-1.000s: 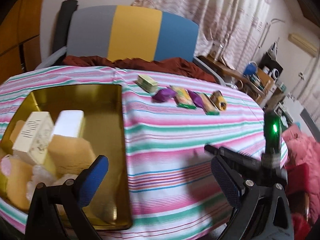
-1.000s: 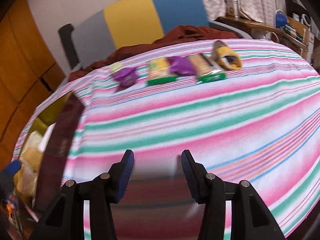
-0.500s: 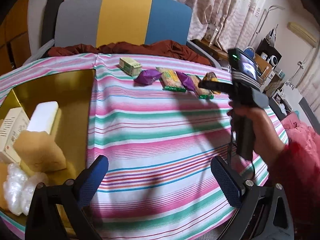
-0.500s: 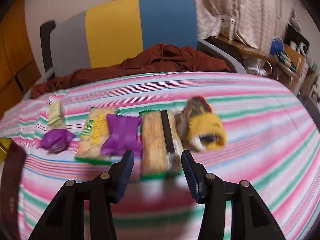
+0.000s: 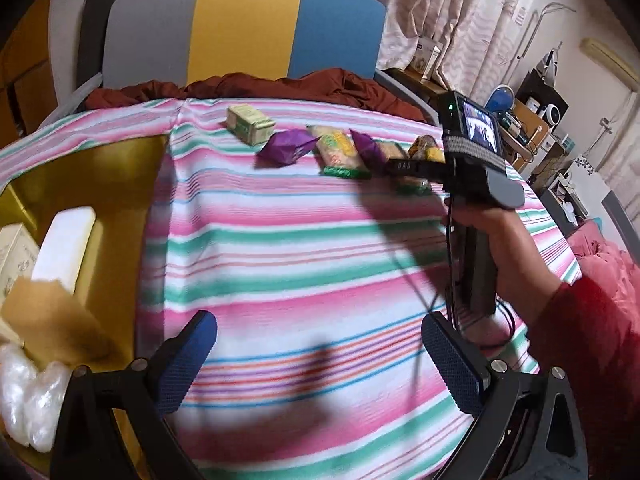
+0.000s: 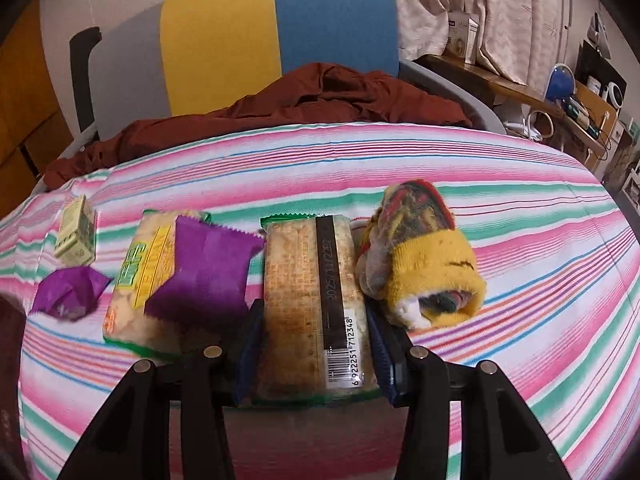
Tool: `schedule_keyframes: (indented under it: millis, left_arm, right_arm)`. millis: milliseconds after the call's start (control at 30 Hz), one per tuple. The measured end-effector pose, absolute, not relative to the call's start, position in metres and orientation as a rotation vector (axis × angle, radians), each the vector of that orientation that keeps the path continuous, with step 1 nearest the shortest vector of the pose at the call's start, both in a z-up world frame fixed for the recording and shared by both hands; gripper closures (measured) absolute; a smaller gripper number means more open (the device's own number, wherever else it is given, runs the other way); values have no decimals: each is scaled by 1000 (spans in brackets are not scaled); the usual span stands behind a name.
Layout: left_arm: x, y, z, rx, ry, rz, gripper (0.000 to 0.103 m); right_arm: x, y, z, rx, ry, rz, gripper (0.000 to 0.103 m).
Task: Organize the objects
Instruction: 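Move the right tool to the cracker packet and grasp it, then grasp the purple wrapped packet with the left tool while the right tool holds the crackers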
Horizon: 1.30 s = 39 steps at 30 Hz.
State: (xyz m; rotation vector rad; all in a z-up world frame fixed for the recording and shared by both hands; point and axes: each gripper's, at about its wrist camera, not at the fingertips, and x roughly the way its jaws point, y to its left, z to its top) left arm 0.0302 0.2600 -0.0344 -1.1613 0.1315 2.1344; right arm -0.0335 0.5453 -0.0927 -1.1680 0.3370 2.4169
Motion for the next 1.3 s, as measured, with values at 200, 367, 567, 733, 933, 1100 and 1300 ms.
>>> schedule_keyframes:
  millis: [200, 367, 567, 733, 933, 1100, 1300]
  left_arm:
    - [13, 287, -30, -1140, 131, 2174, 0]
    - [-8, 320, -35, -1139, 157, 2218, 0]
    - [-41, 365, -42, -1085, 206, 2275, 0]
    - [-80, 368, -49, -1060, 143, 2406, 0]
    - [-117, 367, -65, -1103, 65, 2468, 0]
    - [-130, 373, -74, -1115, 65, 2477, 10]
    - [-138, 380, -84, -1167, 72, 2465, 39]
  right_arm:
    - [-6, 539, -92, -1155, 363, 2416, 55]
    - [29, 536, -91, -1102, 421, 2376, 55]
    - [58, 527, -91, -1047, 436, 2346, 55]
    - [64, 527, -92, -1012, 458, 2347, 55]
    - [62, 523, -92, -1007, 427, 2341, 55]
    - [63, 525, -92, -999, 436, 2347, 55]
    - [62, 524, -93, -998, 428, 2345, 55]
